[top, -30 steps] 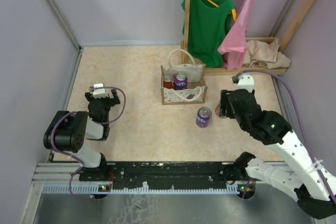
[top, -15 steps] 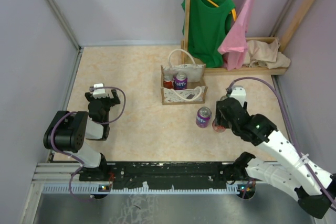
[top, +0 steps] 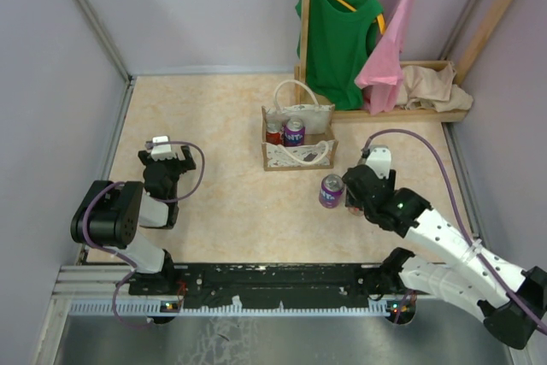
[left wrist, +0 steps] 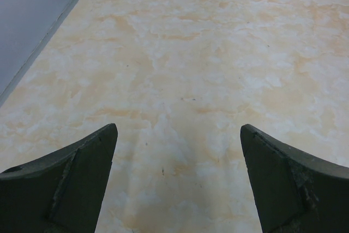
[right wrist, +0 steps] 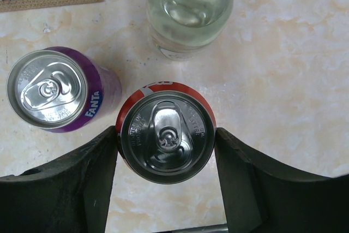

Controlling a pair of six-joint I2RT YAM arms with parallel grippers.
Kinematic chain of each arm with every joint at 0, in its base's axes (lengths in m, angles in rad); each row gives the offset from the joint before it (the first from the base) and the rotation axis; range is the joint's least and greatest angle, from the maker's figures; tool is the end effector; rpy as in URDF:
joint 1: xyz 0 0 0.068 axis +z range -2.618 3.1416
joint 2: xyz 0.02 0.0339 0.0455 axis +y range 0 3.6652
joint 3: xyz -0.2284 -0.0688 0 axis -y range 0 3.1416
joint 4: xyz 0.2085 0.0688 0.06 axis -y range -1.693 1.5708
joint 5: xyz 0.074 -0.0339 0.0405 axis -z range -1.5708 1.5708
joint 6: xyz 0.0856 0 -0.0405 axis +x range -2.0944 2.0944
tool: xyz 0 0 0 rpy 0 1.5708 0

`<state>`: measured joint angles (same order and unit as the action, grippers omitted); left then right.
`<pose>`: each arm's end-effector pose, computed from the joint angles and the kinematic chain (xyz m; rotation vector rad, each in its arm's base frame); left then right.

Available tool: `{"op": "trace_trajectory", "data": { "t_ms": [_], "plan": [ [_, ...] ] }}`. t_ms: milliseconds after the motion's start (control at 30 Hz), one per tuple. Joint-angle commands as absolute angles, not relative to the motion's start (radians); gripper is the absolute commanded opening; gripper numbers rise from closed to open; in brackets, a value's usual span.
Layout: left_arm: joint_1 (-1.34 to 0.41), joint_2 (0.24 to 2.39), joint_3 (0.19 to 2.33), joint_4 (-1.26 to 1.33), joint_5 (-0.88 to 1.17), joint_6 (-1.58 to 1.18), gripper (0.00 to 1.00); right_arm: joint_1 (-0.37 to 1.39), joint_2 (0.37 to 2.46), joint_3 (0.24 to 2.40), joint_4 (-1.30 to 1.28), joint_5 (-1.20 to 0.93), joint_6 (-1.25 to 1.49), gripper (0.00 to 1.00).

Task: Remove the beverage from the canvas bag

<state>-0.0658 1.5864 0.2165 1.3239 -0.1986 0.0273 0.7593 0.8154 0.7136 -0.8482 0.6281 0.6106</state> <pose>0.2822 -0.0017 0.1423 -0.0781 1.6156 0.1308 0.1509 0.0738 0.2017 0.0675 2.2907 -0.1108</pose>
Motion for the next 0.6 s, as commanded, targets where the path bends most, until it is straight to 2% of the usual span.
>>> {"op": "trace_trajectory", "data": {
  "t_ms": [0, 533, 567],
  "plan": [
    [-0.067, 1.593, 0.211, 1.342, -0.202, 0.032, 1.00, 0.769, 0.811, 0.731, -0.733, 0.716, 0.620, 0.00],
    [-0.067, 1.593, 0.211, 1.342, -0.202, 0.032, 1.00, 0.769, 0.884, 0.674, -0.702, 0.659, 0.638, 0.00],
    [-0.067, 1.592, 0.210, 1.342, -0.202, 0.031, 1.00, 0.769, 0.888, 0.674, -0.703, 0.657, 0.638, 0.13]
  ]
}}
